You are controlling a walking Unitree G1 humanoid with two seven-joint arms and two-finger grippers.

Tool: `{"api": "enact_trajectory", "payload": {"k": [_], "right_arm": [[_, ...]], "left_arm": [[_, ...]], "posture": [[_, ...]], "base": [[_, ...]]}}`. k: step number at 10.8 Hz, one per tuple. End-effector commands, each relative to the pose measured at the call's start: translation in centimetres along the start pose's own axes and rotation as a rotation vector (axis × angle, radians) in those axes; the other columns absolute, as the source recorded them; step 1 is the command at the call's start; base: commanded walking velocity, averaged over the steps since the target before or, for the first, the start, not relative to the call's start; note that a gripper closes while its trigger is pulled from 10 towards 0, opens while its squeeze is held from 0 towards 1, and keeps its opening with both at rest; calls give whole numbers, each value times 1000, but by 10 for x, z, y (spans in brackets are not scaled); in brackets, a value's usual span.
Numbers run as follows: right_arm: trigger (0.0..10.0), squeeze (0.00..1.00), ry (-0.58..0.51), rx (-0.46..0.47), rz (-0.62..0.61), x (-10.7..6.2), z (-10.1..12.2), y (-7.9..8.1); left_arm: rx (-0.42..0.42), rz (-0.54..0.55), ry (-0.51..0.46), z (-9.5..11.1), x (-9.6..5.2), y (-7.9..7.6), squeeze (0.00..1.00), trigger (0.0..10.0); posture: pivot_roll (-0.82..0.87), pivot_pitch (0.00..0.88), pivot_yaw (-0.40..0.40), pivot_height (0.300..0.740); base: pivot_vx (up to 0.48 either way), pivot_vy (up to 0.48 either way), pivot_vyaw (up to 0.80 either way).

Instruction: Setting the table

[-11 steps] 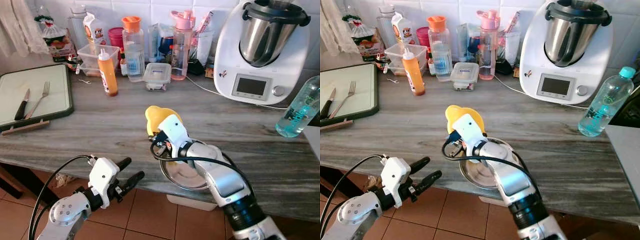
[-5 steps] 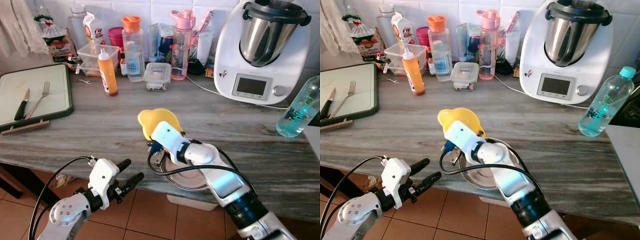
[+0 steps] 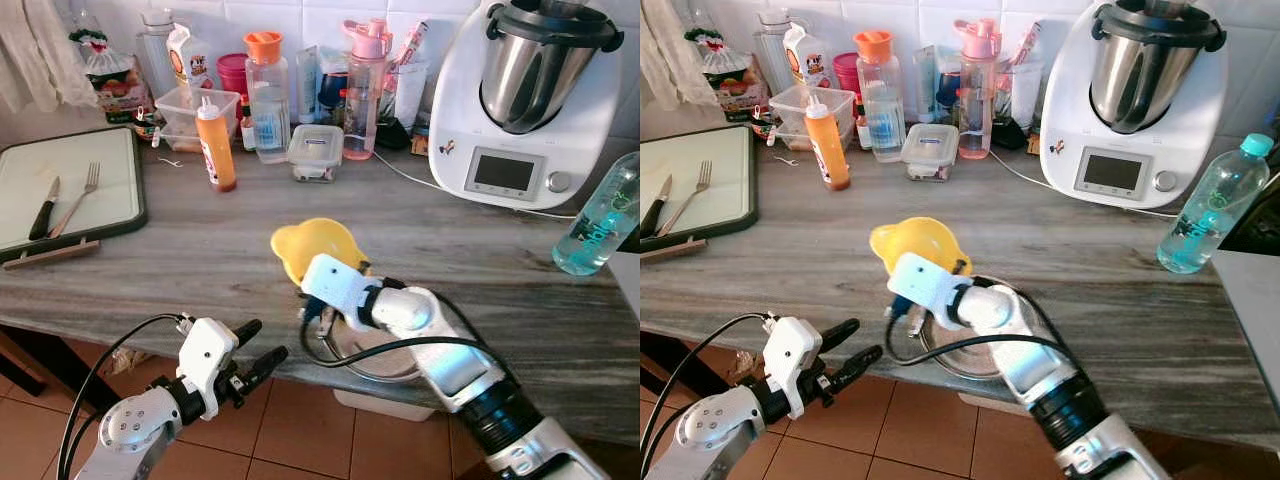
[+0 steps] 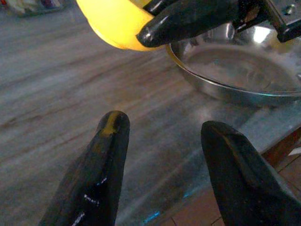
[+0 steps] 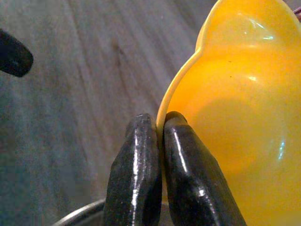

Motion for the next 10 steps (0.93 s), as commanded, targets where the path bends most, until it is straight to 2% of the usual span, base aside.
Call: {"api": "enact_trajectory", "payload": {"k": [1,2,3,4,5,6,10], "right_arm": [[10000,0,-15,-37,6,0,9,-5],[10000,0,-11,-42,13,0,7,-5],[10000,67,-8,-44,18,0,6,-5],[10000,243,-8,-43,32,1,6,-3],[10000,549,-10,-44,40,1,6,-1],[10000,1000,-4,-53,45,2,3,1],[10000,1000,8,-51,29,2,-1,-2]], "left_arm": [[-3,-10,12,-2,-2,-1,0,10000],[-4,-14,16,-3,-2,-1,0,10000],[-5,-16,18,-3,-2,0,0,10000],[-6,-15,19,-3,-2,0,0,10000],[-6,-15,20,-3,-2,0,0,10000],[-11,-15,26,-4,-2,0,0,10000],[-9,-17,31,-4,-3,0,0,10000]], "posture": [[69,28,-6,740],[70,28,-5,740],[70,28,-5,740],[70,28,-5,740],[72,29,-5,740],[73,28,-5,740],[71,29,-3,740]], "base": [[0,0,0],[0,0,0],[0,0,0],[0,0,0],[0,0,0],[0,0,0],[0,0,0]]}}
Point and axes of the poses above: a point about 5 cm out from each wrist's last joint towards the gripper, its own x axis pointing out of the wrist towards the gripper, its own z axis along the axis of the wrist's last joint, y = z × x, the point moved 4 cm from there along x, pointing out of the wrist towards the gripper, and after that the axes turned 12 degrees about x, right-handed, at the moved point
